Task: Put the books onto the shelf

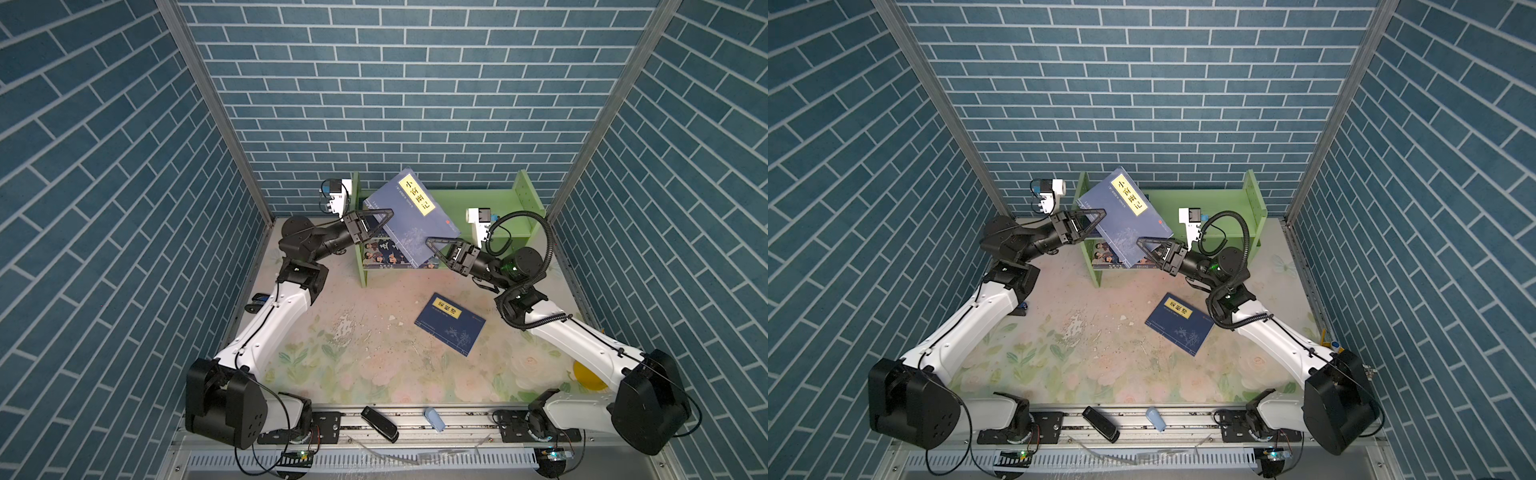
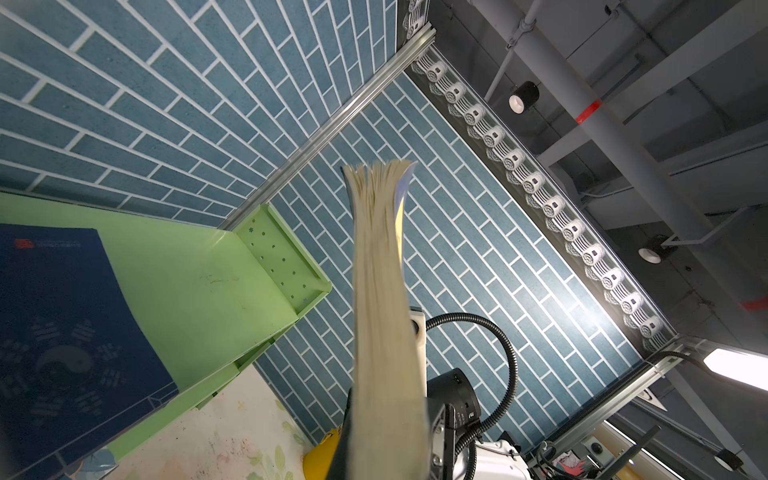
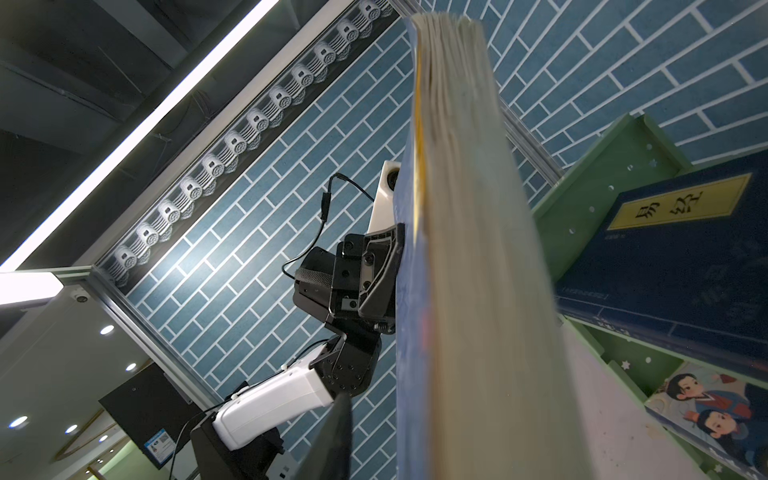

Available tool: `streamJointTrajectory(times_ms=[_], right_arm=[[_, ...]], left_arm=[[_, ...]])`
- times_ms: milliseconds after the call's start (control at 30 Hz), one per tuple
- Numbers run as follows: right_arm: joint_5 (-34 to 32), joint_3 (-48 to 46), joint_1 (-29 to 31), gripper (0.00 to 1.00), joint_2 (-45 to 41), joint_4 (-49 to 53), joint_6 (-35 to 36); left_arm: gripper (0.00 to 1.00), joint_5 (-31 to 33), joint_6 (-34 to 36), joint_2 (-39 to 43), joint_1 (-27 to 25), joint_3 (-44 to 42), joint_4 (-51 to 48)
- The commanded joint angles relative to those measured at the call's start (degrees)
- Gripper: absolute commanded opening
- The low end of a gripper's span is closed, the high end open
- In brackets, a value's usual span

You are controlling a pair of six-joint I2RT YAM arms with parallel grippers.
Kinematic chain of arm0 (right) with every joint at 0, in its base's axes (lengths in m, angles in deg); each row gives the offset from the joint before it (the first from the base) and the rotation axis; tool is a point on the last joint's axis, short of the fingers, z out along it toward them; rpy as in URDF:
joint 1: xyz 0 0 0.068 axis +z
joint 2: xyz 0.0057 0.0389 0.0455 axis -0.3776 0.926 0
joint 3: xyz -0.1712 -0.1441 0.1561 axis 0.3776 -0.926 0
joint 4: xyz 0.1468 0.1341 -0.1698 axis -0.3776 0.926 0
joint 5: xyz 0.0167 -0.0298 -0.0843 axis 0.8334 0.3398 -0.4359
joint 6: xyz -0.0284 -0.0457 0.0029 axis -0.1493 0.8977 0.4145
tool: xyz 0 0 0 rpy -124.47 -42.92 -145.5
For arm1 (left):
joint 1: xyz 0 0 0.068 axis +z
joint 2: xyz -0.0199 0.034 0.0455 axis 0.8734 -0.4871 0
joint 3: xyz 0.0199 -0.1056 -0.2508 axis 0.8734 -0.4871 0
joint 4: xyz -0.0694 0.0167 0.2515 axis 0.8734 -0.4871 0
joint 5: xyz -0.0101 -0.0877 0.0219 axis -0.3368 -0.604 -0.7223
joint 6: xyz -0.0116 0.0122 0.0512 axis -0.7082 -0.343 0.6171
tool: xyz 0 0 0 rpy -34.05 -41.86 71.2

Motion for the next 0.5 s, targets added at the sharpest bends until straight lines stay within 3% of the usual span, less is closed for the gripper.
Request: streamJointTrajectory(times_ms=[0, 100, 133, 200, 267, 467], right_arm=[[-0.20, 1.85, 0.18, 0.00, 0.11, -0.30, 0.80], [0.81, 3.24, 0.14, 0.00, -0.49, 4.88, 3.71], [1.45, 3.88, -0.04, 0.00, -0.75, 7.13, 5.14], [3.04, 5.65, -0.45, 0.00, -1.32, 12.88, 7.89], [5.79, 7.77, -1.58, 0.00, -2.12, 18.95, 10.51], [16.01, 12.88, -8.38, 0.00, -5.63, 33.38, 14.78]], left_arm=[[0.00, 0.36, 2.04, 0.79, -0.01, -0.75, -0.48], [0.05, -0.27, 3.52, 1.47, -0.01, -1.75, -2.35], [0.12, -0.50, 4.23, 1.64, -0.01, -1.91, -3.29], [0.41, -1.15, 7.37, 2.29, -0.03, -2.11, -5.55], [0.57, -2.68, 12.17, 3.52, 0.36, -2.04, -10.34], [0.74, -8.36, 26.61, 5.51, 1.58, 1.63, -27.30]])
